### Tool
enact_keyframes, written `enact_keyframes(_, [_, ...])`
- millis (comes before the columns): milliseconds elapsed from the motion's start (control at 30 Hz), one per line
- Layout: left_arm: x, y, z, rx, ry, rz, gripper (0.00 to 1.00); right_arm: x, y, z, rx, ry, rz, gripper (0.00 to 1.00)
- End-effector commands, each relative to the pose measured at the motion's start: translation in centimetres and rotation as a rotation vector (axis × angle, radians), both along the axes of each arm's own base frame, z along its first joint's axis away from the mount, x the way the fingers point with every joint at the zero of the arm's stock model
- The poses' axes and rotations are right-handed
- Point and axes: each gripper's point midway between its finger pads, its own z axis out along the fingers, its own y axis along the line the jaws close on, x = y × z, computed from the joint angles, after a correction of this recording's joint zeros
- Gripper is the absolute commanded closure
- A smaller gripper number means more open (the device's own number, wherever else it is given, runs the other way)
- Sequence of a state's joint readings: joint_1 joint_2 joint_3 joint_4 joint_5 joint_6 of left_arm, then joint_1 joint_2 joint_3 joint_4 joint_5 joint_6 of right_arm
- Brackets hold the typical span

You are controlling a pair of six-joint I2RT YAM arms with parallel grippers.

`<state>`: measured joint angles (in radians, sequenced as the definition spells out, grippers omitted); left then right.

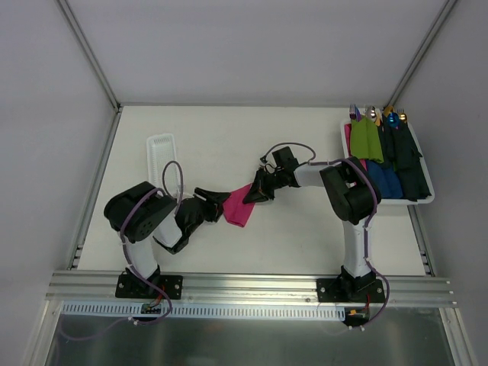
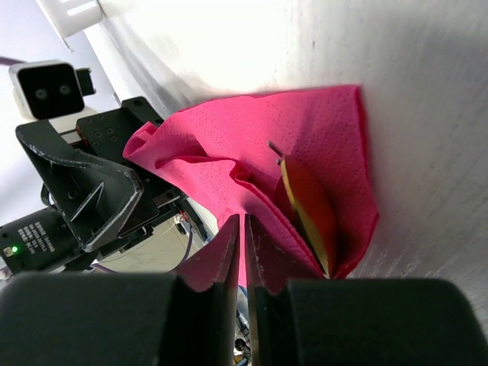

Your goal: Place the utensils on the paper napkin and roll it up

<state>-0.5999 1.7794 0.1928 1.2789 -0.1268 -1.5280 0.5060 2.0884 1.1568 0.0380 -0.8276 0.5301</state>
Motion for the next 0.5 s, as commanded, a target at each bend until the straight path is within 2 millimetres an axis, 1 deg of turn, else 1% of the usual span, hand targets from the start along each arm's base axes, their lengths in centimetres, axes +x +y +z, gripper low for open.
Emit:
enact_keyframes(0, [-2.9,1.8,-5.8,0.109,0.145,-0.035,0.45,-0.6,-2.1,-4.2,-0.166,0.019,-0.017,0.90])
enact_keyframes(33, [-2.5,1.8,-5.6,0.100,0.131,-0.032,0.44,-0.6,-2.1,-4.2,-0.167,0.019,-0.016,0.90])
enact_keyframes(133, [-2.7,2.2,-6.3,0.119,0.142,-0.035,0.44,-0.7,-2.1,-4.3,-0.167,0.023,-0.015,0.91])
enact_keyframes(267, [-1.9,3.0,-6.5,0.149,0.151,-0.049,0.44,-0.8,-2.1,-4.4,-0.167,0.029,-0.012,0.91])
enact_keyframes(333, [-1.4,3.1,-6.6,0.184,0.143,-0.082,0.44,-0.8,-2.1,-4.5,-0.169,0.029,-0.013,0.91])
enact_keyframes(367, [-1.0,2.4,-5.9,0.174,0.128,-0.116,0.44,-0.9,-2.1,-4.4,-0.169,0.029,-0.011,0.91])
enact_keyframes(400, [-1.3,2.7,-6.6,0.220,0.147,-0.142,0.44,-1.0,-2.1,-4.5,-0.170,0.032,-0.011,0.91])
enact_keyframes(433, [-1.1,2.8,-6.5,0.239,0.146,-0.155,0.43,-1.0,-2.1,-4.4,-0.169,0.031,-0.009,0.91])
enact_keyframes(467, [-0.2,2.4,-5.6,0.246,0.117,-0.167,0.43,-1.0,-2.1,-4.4,-0.169,0.031,-0.009,0.91])
